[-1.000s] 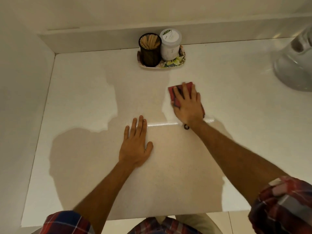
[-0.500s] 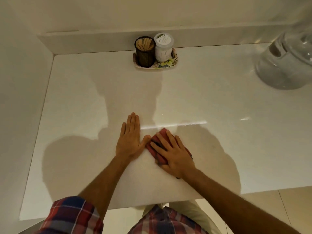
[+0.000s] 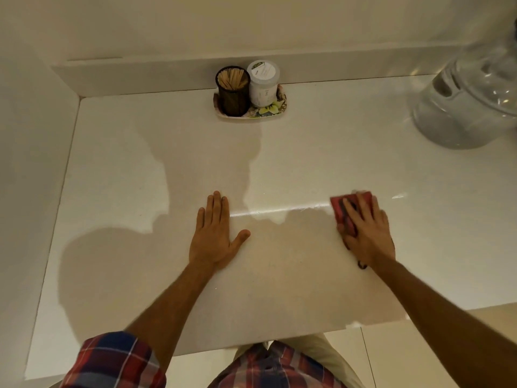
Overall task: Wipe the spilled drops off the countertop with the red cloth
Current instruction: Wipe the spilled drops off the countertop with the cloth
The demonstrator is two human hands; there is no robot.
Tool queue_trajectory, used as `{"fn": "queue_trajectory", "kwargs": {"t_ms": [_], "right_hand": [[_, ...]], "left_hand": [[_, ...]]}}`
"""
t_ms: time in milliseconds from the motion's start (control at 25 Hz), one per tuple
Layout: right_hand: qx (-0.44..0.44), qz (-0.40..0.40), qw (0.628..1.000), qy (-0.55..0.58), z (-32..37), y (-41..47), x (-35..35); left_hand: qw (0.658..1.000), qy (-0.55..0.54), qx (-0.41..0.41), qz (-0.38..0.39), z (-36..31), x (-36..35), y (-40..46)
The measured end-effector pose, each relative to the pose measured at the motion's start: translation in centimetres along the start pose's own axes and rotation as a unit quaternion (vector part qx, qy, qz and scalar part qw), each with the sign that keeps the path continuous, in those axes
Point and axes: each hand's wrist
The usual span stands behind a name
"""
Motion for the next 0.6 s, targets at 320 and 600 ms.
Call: {"fn": "queue_trajectory", "kwargs": {"t_ms": [320,600], "right_hand": [[-0.068,-0.069,0.995,0.026,6.5,13.2,-0.6],[0.16,-0.052,0.986,0.013,18.7,12.1,-2.6]], "left_hand": [[1.0,0.013,0.002,-0.007,0.0,-0.5,0.4],[0.999,-0.034,-0.005,-0.004,0.3,-0.1,0.0]]}}
Point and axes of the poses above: each hand's wrist, its own y-axis towards the middle knuckle, its own x-axis out of the back of the hand, z = x × y, and after that the axes turned 15 degrees about x, right-handed
